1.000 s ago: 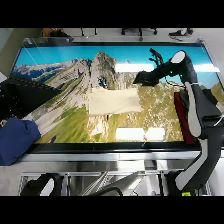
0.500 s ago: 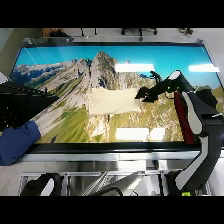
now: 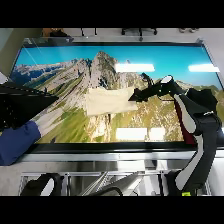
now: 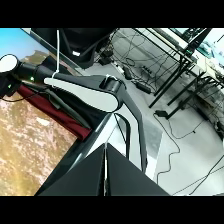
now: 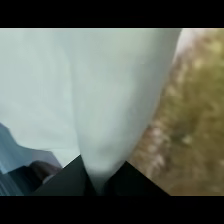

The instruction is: Fold the shirts.

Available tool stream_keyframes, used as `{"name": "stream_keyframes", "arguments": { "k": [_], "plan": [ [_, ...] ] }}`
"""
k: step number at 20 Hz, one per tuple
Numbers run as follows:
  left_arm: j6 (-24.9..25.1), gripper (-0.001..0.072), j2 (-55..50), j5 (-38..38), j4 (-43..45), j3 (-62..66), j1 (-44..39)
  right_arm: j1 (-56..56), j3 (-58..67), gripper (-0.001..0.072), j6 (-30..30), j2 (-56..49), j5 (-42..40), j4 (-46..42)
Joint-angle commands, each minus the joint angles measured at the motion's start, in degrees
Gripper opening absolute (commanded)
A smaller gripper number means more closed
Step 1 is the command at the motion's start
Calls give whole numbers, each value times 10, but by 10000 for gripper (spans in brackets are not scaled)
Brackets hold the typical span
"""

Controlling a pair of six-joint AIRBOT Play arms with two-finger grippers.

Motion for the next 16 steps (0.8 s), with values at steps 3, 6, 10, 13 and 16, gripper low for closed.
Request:
{"name": "stream_keyframes", "arguments": {
  "k": [3,6,10,13,16],
  "plan": [
    [0,16,0,0,0,0,0,-15,82,22,-24,82,-11,51],
    [0,16,0,0,0,0,0,-71,173,22,5,133,-65,51],
    [1,16,0,1,0,0,0,-166,223,22,75,179,-132,49],
    [1,16,0,1,0,0,0,-242,223,22,150,203,-169,-9],
    [1,16,0,0,0,0,0,-318,223,22,238,215,-148,-113]
  ]
}}
